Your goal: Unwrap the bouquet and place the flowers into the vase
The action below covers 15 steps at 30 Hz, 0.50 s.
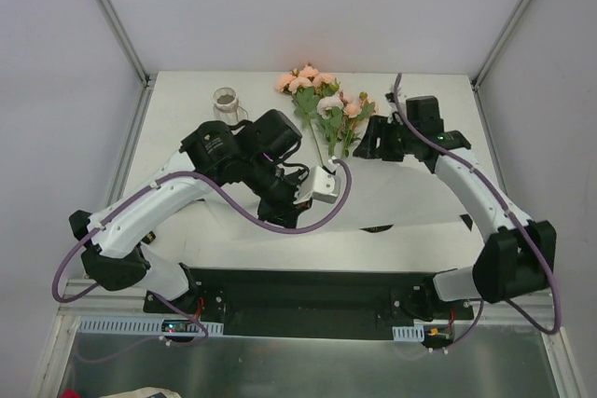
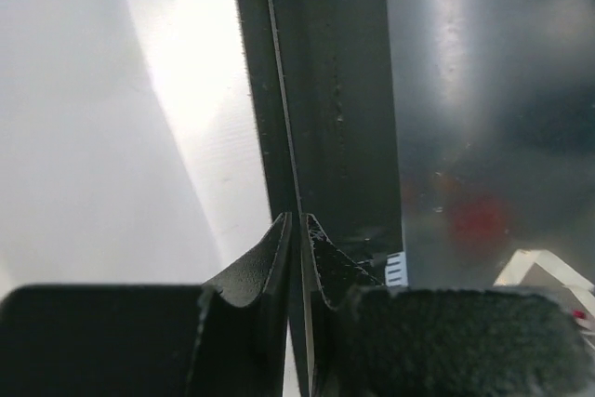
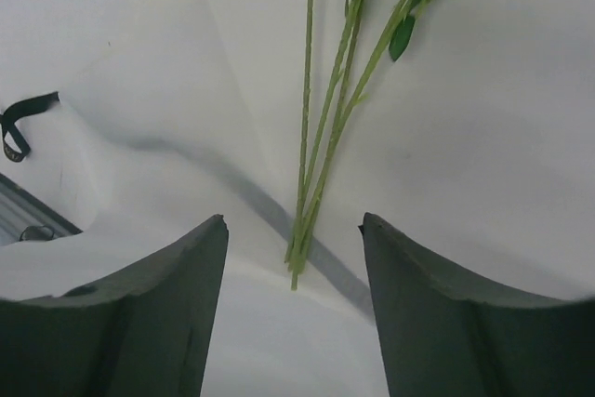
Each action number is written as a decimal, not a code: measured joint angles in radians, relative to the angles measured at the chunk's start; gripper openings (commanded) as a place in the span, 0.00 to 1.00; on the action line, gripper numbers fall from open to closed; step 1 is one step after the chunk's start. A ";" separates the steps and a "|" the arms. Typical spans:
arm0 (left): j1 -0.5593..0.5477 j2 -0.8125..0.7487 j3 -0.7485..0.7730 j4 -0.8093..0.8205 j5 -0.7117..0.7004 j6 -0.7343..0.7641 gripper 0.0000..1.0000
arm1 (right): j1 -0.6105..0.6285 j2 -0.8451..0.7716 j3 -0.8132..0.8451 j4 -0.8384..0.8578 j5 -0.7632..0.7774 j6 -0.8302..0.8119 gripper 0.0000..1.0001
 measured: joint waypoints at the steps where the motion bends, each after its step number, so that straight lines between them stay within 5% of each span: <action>1: 0.000 -0.003 0.014 -0.002 -0.016 0.004 0.07 | 0.009 0.042 -0.006 0.002 -0.023 -0.006 0.55; 10: 0.073 -0.079 0.286 0.043 -0.278 0.036 0.15 | 0.081 -0.026 -0.141 -0.045 -0.123 -0.014 0.48; 15: 0.240 -0.141 0.162 0.220 -0.454 0.027 0.17 | 0.152 -0.208 -0.199 -0.078 -0.124 0.006 0.49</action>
